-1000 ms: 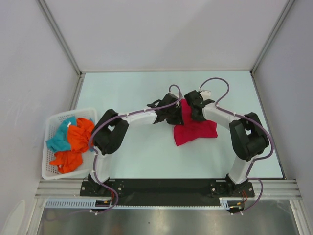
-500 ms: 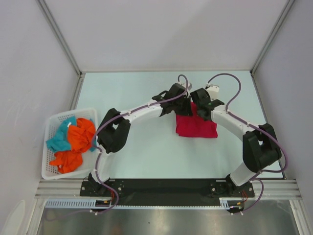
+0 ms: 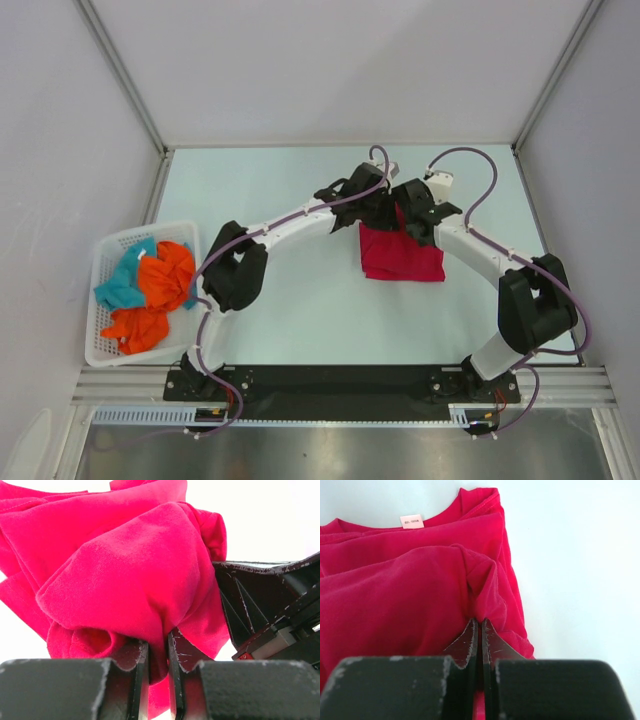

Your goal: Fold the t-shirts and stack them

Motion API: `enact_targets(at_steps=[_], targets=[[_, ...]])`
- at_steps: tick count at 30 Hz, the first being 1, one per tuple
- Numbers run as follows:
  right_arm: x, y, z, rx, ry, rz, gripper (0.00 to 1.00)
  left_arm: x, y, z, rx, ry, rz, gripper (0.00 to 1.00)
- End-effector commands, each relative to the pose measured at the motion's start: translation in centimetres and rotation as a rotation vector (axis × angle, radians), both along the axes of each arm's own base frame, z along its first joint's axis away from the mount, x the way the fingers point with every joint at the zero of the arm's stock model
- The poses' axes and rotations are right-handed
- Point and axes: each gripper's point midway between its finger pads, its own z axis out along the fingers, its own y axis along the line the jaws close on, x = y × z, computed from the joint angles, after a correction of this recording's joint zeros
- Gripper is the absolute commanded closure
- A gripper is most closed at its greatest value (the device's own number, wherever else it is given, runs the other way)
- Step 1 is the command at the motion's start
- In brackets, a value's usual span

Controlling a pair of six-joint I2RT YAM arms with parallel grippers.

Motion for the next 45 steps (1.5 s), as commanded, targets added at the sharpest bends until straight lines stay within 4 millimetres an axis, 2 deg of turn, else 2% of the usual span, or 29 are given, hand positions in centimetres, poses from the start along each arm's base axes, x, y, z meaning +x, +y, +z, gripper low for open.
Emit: enact_targets(at_steps=[1,5,7,8,10,11,18,24,28,32,33,35,36,38,39,40,43,45], targets=[[0.3,-0.8,1.6,-0.007,-0.045,-0.028,1.0,0.1,-1.2,1.6,-0.047,-0.038,-0.026,0.9],[0.5,-1.7,2.3,-0.029,-0.066,-0.044,1.0,0.2,-1.7,1.4,-0.054,-0.037,-0.033,0.9],[0.8,-2.3,2.7,-0.037,-0.073,-0.053,1.0,0.6,-2.0,2.2,-0.063,-0.053,-0.033,0.9],[1.2,-2.5,3.1,-0.036,-0.086,-0.059,1.0,0.6,-2.1,1.9,-0.056,-0.05,-0.035,0.9],[1.6,-2.8,3.4,-0.043,-0.09,-0.059,1.0,1.0,-2.5,2.7,-0.066,-0.063,-0.039,0.9],[2.1,-3.0,4.0,-0.041,-0.103,-0.064,1.0,1.1,-2.6,2.3,-0.058,-0.057,-0.04,0.9],[4.2,-2.9,5.7,-0.052,-0.139,-0.056,1.0,2.0,-3.4,3.3,-0.071,-0.075,-0.041,0.9],[4.7,-2.4,5.1,-0.043,-0.129,-0.049,1.0,2.4,-2.6,3.0,-0.052,-0.077,-0.025,0.9],[4.0,-2.0,4.2,-0.037,-0.107,-0.043,1.0,2.2,-2.3,2.3,-0.044,-0.063,-0.026,0.9],[3.0,-2.0,3.0,-0.032,-0.083,-0.047,1.0,1.5,-1.8,0.8,-0.025,-0.028,-0.044,0.87],[2.8,-2.0,2.7,-0.035,-0.074,-0.048,1.0,1.3,-1.6,0.3,-0.017,-0.013,-0.044,0.79],[2.3,-2.1,2.0,-0.035,-0.061,-0.059,1.0,0.9,-1.0,-0.8,0.005,0.012,-0.031,0.57],[2.0,-2.2,1.7,-0.041,-0.05,-0.066,1.0,0.9,-0.7,-0.6,0.005,0.012,-0.02,0.32],[1.9,-2.3,1.3,-0.041,-0.037,-0.073,0.93,0.7,0.0,-1.4,0.03,0.021,-0.004,0.15],[1.8,-2.3,0.8,-0.043,-0.022,-0.082,0.89,0.7,0.2,-1.0,0.032,0.014,0.005,0.01],[1.8,-2.2,0.6,-0.045,-0.015,-0.08,0.83,0.7,0.4,-1.1,0.039,0.013,0.012,0.0],[1.8,-1.9,0.1,-0.042,0.003,-0.076,0.74,0.7,0.8,-1.3,0.048,0.019,0.02,0.0],[2.0,-1.7,0.1,-0.043,0.003,-0.074,0.73,0.7,0.9,-1.2,0.051,0.019,0.022,0.0]])
